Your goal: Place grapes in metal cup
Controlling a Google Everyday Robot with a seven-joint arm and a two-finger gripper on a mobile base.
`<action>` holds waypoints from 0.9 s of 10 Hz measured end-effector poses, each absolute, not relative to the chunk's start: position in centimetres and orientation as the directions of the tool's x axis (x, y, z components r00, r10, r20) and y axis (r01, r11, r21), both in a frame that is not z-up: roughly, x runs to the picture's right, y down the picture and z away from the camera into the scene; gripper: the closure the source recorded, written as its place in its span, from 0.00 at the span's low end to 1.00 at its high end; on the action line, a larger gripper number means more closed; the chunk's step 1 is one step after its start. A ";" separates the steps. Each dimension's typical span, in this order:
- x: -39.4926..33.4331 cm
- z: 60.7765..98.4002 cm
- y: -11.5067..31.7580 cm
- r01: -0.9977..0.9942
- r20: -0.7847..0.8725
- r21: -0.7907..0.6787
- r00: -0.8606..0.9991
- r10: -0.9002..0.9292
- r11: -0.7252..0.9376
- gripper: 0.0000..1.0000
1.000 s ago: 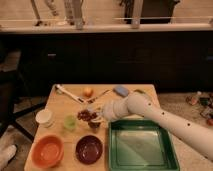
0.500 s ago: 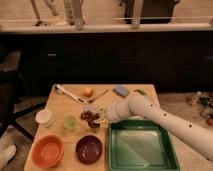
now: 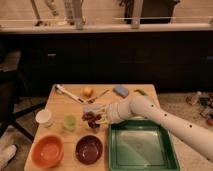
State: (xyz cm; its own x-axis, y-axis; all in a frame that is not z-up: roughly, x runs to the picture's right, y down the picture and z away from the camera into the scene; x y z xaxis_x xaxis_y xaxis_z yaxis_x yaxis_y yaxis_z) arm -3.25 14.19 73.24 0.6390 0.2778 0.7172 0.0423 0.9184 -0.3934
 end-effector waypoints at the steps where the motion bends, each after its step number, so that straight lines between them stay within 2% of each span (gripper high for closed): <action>1: -3.3 73.2 14.2 0.043 0.718 -0.393 0.639 0.277 0.918 0.97; 8: -3.3 73.2 14.2 0.043 0.717 -0.393 0.639 0.278 0.918 0.28; 9: -3.3 73.2 14.2 0.043 0.717 -0.394 0.639 0.278 0.918 0.21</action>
State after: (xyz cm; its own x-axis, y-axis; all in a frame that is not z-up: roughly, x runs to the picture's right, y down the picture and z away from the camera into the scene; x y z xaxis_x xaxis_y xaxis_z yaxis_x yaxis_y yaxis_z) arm -3.28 14.20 73.25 0.6388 0.2779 0.7175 0.0426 0.9183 -0.3936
